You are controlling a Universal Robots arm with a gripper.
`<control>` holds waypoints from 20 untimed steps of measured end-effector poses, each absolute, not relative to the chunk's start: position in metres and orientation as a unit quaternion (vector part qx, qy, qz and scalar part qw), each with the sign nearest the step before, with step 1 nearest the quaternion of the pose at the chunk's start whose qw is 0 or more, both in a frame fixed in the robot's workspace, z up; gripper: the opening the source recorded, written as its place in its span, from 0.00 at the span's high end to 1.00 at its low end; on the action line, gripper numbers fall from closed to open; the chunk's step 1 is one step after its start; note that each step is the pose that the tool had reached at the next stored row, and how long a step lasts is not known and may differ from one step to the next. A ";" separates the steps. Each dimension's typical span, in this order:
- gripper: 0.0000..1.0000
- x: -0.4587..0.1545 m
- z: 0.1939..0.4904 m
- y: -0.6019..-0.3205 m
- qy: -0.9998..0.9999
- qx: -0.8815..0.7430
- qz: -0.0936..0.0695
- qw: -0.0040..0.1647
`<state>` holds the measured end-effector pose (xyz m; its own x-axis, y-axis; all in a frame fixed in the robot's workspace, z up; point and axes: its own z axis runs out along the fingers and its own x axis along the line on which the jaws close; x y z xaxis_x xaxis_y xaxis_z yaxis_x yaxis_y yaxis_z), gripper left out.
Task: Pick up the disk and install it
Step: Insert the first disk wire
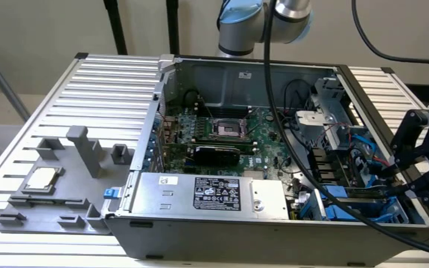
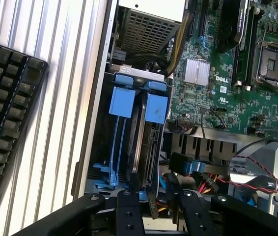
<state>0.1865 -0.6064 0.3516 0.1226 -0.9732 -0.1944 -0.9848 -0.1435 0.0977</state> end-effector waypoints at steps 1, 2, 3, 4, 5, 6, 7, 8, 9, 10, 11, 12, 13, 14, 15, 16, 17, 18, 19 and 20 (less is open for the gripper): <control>0.65 0.187 0.351 -0.606 0.654 -0.749 0.106 0.028; 0.65 0.187 0.351 -0.606 0.654 -0.749 0.106 0.028; 0.65 0.187 0.350 -0.606 0.653 -0.749 0.106 0.028; 0.65 0.188 0.350 -0.606 0.653 -0.749 0.106 0.028; 0.67 0.188 0.350 -0.606 0.653 -0.749 0.106 0.028; 0.67 0.188 0.350 -0.606 0.653 -0.749 0.106 0.028; 0.74 0.188 0.350 -0.606 0.653 -0.749 0.107 0.028; 0.74 0.188 0.350 -0.606 0.653 -0.749 0.107 0.028; 0.81 0.188 0.350 -0.606 0.653 -0.749 0.107 0.028; 0.81 0.188 0.350 -0.606 0.653 -0.750 0.107 0.028; 0.81 0.188 0.350 -0.606 0.653 -0.750 0.107 0.028; 0.82 0.188 0.350 -0.606 0.652 -0.750 0.107 0.028; 0.84 0.188 0.350 -0.606 0.652 -0.750 0.107 0.028; 0.84 0.188 0.349 -0.606 0.652 -0.750 0.107 0.028; 0.84 0.187 0.350 -0.606 0.652 -0.750 0.107 0.028; 0.84 0.185 0.350 -0.606 0.652 -0.751 0.107 0.027; 0.84 0.183 0.350 -0.606 0.651 -0.751 0.107 0.027; 0.84 0.180 0.350 -0.605 0.651 -0.751 0.107 0.027; 0.84 0.177 0.350 -0.605 0.651 -0.751 0.107 0.027; 0.84 0.175 0.350 -0.605 0.651 -0.751 0.107 0.027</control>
